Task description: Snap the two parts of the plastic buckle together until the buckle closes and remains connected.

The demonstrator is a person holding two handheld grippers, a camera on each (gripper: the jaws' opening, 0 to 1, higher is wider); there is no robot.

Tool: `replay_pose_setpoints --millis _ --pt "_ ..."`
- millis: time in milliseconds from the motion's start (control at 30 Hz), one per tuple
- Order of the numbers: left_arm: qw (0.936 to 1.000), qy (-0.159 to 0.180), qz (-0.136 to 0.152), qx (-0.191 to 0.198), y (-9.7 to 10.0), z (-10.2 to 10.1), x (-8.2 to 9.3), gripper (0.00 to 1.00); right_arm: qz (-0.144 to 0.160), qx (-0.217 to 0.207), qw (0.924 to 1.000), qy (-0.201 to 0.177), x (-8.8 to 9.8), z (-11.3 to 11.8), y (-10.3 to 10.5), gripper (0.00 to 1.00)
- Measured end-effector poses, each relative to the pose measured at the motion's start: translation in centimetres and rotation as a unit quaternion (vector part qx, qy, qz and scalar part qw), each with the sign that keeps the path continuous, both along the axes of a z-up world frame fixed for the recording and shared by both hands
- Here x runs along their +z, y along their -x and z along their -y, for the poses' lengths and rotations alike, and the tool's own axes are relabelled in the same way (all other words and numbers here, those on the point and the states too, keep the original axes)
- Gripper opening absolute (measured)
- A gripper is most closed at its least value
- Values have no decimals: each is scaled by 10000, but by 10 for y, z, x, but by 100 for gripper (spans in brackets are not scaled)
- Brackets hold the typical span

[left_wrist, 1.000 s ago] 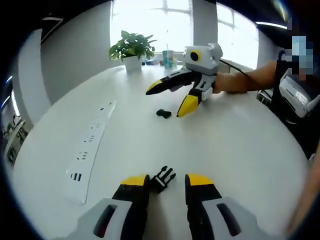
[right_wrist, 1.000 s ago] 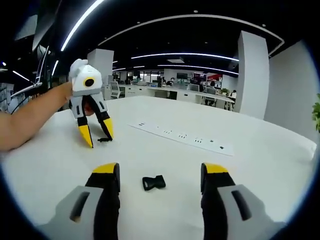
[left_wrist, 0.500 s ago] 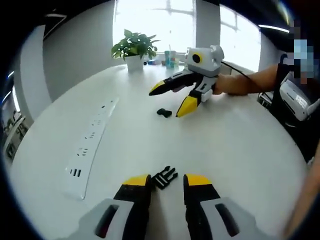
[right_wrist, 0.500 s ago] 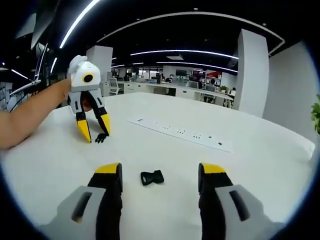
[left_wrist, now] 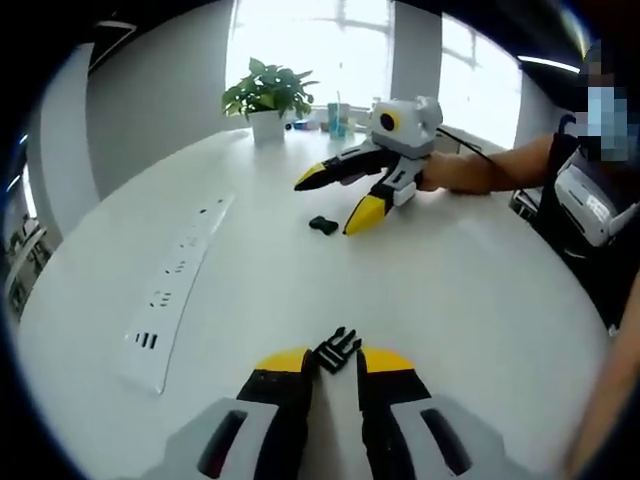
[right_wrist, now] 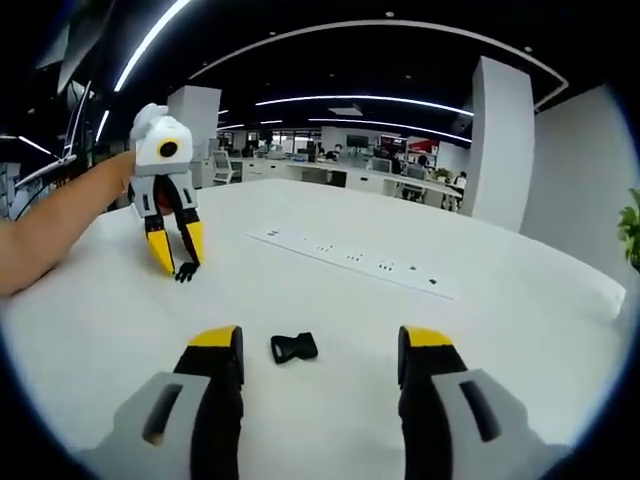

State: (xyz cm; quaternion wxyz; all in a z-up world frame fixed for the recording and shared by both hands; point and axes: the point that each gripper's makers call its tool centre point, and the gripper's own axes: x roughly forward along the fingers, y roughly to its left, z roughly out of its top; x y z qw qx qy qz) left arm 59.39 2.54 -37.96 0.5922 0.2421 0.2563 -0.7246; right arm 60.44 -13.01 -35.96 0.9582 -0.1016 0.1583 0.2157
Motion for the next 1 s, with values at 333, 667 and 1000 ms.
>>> replay_pose_setpoints --millis 333,667,1000 --pt "9992 23 46 -391 11 1 3 16 10 26 10000 -73 1 0 0 63" --pt "9992 4 82 -394 0 0 -2 14 -17 36 10000 -45 0 0 0 62" --pt "9996 261 122 -75 -15 8 -3 13 -104 20 9999 108 -4 4 4 57"
